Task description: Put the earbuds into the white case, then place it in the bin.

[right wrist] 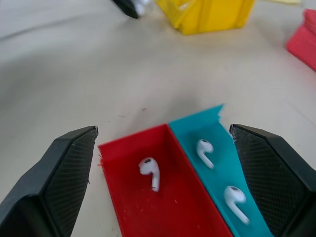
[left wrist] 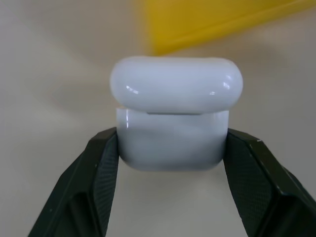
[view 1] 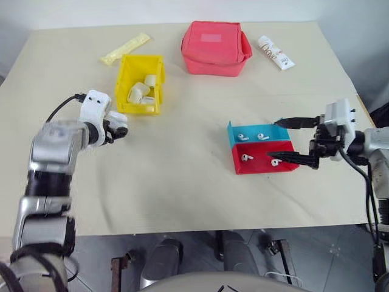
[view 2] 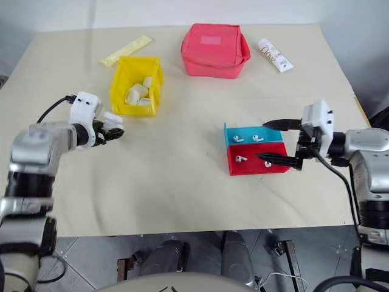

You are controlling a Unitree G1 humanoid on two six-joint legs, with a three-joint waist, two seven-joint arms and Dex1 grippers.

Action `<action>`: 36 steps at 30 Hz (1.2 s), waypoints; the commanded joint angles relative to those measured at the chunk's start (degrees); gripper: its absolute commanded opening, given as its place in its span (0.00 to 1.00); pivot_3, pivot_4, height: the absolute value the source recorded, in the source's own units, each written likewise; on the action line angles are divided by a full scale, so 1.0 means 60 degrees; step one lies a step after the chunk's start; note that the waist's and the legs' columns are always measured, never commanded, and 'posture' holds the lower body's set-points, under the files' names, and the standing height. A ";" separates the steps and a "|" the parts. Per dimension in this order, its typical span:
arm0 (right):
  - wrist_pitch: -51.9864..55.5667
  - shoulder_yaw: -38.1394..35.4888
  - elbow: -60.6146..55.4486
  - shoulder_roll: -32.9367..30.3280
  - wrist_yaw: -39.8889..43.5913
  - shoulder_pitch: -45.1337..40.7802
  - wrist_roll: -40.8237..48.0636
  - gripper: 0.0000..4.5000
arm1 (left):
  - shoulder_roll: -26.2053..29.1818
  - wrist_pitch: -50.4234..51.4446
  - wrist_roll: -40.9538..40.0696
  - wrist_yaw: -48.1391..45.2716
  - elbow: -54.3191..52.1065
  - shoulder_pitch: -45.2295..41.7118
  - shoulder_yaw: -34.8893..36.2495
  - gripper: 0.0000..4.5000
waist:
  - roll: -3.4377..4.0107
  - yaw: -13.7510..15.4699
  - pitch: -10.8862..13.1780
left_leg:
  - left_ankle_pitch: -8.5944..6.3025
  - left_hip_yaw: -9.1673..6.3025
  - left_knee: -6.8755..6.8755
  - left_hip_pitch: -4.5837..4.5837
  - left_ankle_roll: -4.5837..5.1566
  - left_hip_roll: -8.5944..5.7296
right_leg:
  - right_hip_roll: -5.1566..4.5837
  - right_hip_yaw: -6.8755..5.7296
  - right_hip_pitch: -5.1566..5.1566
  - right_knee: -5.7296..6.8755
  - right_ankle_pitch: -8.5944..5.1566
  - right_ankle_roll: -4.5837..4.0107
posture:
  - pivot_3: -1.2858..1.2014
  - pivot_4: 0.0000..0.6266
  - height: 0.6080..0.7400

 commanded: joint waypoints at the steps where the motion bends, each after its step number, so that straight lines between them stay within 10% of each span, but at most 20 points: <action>1: 0.0248 -0.0576 -0.0888 -0.0182 -0.0337 0.0376 0.0380 1.00 | -0.0434 -0.2849 -0.1522 -0.1901 -0.1405 0.0702 0.1309 0.62 | 0.0002 0.0097 0.0002 | 0.0000 -0.0004 0.0009 0.0004 0.0002 0.0000 | -0.0003 -0.0008 0.0021 -0.0008 0.0002 -0.0001 | 0.52 0.24 1.00; 16: 0.3516 -0.3746 -0.4815 -0.0535 -0.3581 0.5080 0.0248 1.00 | -0.2747 -0.8189 -0.2558 -0.6685 0.1055 0.1033 0.0475 0.62 | 0.0013 0.0414 -0.0002 | 0.0013 -0.0022 0.0012 0.0010 0.0041 -0.0021 | -0.0011 -0.0042 0.0080 -0.0079 0.0043 0.0020 | 0.52 0.24 1.00; 25: 0.3852 -0.6709 -0.6866 0.0897 -0.3636 0.8877 0.0708 1.00 | -0.3177 -0.8368 -0.2712 -0.6962 0.1879 0.0503 0.0143 0.62 | 0.0000 0.0512 -0.0002 | 0.0001 0.0030 0.0013 0.0027 0.0075 -0.0014 | 0.0010 0.0003 0.0093 -0.0141 0.0066 0.0045 | 0.52 0.24 1.00; 36: 0.5685 -0.4957 -0.7395 -0.1224 -0.4599 0.6798 0.1618 1.00 | -0.3209 -0.8367 -0.2799 -0.7054 0.1265 0.0873 0.0003 0.62 | 0.0002 0.0334 -0.0001 | -0.0009 0.0058 -0.0002 0.0047 0.0083 0.0005 | 0.0029 0.0031 0.0092 -0.0145 0.0067 0.0047 | 0.52 0.24 1.00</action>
